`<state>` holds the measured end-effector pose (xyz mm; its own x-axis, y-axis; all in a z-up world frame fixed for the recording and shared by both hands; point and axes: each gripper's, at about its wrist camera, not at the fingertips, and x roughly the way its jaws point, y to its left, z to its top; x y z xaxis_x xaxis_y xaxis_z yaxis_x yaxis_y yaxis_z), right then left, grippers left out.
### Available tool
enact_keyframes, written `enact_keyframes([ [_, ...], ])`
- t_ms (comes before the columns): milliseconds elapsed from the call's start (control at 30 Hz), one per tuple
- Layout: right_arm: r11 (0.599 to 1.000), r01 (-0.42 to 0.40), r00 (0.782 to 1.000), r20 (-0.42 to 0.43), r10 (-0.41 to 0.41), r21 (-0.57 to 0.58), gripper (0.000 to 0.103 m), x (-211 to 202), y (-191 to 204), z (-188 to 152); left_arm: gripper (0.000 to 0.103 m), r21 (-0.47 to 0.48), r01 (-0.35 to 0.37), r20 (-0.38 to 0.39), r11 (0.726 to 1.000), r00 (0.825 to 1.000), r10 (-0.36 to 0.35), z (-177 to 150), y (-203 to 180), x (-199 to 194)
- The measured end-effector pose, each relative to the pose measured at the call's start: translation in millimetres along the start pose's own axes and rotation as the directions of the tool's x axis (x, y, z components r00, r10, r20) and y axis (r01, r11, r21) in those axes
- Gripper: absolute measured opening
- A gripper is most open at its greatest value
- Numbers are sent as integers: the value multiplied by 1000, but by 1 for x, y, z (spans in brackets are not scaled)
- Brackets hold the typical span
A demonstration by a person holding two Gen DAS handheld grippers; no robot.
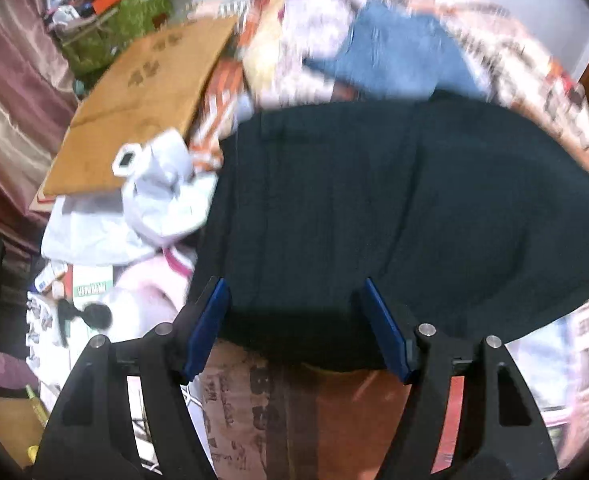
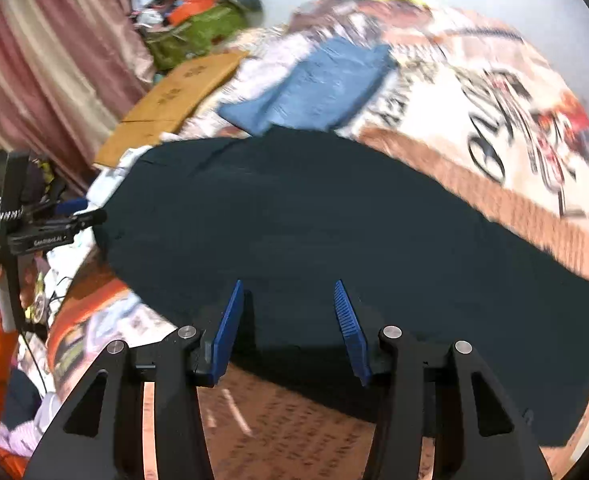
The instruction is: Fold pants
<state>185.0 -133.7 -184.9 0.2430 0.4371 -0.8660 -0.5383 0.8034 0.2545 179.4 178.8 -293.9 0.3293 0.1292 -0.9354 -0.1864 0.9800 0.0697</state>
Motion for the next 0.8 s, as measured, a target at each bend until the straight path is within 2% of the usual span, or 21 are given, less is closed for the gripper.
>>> enact_keyframes([
  [67, 1000, -15, 1000, 2, 15, 13, 44, 0, -2, -8, 70, 6, 11, -31, 1000, 999, -11, -12, -2, 13],
  [200, 999, -34, 999, 12, 34, 21, 49, -11, -1, -19, 77, 17, -24, 5, 1000, 1000, 24, -23, -6, 8],
  [333, 997, -45, 999, 23, 43, 56, 49, -22, -10, -25, 77, 31, -19, -24, 999, 1000, 20, -16, -8, 1],
  [467, 991, -39, 996, 81, 29, 126, 49, -44, -29, -32, 77, 26, 33, -1, 999, 999, -33, 0, -15, -19],
  [600, 980, 6, 989, 145, -35, 197, 51, -69, -53, -44, 79, 50, 61, 60, 997, 996, -64, 27, -38, -38],
  [733, 961, 57, 975, 193, -112, 269, 56, -96, -78, -63, 87, 136, 59, 127, 989, 989, -77, 56, -82, -50],
  [800, 946, 86, 966, 206, -156, 313, 57, -107, -90, -77, 87, 168, 70, 129, 983, 987, -92, 69, -104, -47],
])
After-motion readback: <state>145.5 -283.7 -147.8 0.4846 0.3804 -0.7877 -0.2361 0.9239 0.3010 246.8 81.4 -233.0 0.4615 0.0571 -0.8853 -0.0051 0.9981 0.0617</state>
